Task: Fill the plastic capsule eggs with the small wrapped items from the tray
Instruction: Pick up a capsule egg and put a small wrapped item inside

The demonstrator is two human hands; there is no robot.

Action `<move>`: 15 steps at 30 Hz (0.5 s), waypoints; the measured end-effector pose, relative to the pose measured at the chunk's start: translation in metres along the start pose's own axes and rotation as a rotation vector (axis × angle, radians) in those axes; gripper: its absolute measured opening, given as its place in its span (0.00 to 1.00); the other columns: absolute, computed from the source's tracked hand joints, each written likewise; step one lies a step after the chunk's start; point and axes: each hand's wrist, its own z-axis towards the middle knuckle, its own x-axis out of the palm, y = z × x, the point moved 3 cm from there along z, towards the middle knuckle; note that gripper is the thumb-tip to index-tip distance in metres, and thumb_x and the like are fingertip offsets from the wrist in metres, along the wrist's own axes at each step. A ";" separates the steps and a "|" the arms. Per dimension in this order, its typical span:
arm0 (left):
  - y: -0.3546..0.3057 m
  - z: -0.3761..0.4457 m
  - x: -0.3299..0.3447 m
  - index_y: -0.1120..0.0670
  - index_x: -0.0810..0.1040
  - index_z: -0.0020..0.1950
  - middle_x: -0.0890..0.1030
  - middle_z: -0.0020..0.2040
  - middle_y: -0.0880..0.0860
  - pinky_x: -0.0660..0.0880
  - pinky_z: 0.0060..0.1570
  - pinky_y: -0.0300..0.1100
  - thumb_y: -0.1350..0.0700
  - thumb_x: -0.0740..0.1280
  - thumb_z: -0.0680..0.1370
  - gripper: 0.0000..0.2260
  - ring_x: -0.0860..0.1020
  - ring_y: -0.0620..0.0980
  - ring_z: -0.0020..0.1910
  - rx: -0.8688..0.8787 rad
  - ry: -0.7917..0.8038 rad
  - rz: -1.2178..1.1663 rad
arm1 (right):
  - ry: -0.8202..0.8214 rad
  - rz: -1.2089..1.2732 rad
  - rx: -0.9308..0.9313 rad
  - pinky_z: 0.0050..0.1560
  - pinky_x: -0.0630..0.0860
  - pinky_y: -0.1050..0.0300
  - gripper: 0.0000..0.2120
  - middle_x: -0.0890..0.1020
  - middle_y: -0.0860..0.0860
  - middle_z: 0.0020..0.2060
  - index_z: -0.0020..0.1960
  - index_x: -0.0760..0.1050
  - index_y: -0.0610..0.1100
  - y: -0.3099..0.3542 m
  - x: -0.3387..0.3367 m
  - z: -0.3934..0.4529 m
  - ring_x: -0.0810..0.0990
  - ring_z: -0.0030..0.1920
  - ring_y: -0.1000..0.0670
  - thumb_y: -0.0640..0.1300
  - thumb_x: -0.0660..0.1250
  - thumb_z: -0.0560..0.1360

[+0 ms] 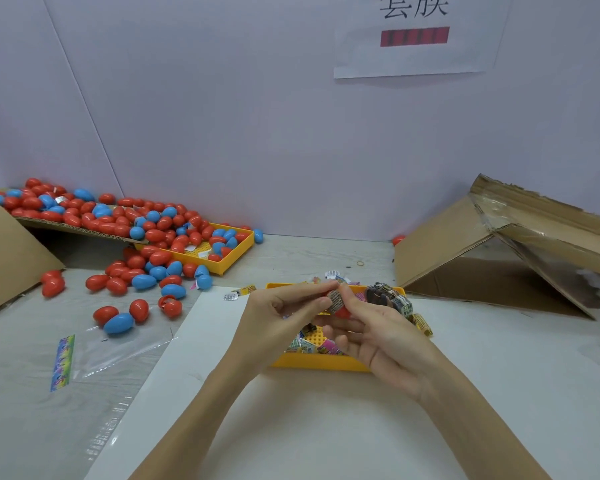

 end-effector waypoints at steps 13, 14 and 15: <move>-0.010 0.003 -0.007 0.49 0.83 0.60 0.85 0.53 0.50 0.81 0.51 0.45 0.55 0.78 0.74 0.15 0.83 0.51 0.53 -0.098 0.054 -0.062 | 0.236 0.447 0.228 0.52 0.80 0.54 0.27 0.81 0.39 0.62 0.64 0.78 0.32 -0.009 0.012 -0.001 0.83 0.57 0.41 0.50 0.76 0.75; -0.011 0.003 -0.008 0.49 0.83 0.59 0.85 0.53 0.51 0.81 0.52 0.43 0.55 0.79 0.73 0.15 0.83 0.52 0.54 -0.085 0.040 -0.068 | 0.251 0.473 0.235 0.52 0.81 0.55 0.27 0.82 0.40 0.60 0.64 0.78 0.31 -0.011 0.015 -0.001 0.83 0.56 0.42 0.48 0.77 0.73; -0.012 0.003 -0.008 0.49 0.83 0.58 0.85 0.53 0.51 0.80 0.52 0.41 0.56 0.79 0.73 0.15 0.83 0.52 0.54 -0.065 0.030 -0.072 | 0.259 0.503 0.240 0.52 0.81 0.55 0.28 0.82 0.40 0.58 0.63 0.78 0.31 -0.013 0.017 0.000 0.82 0.55 0.42 0.47 0.78 0.71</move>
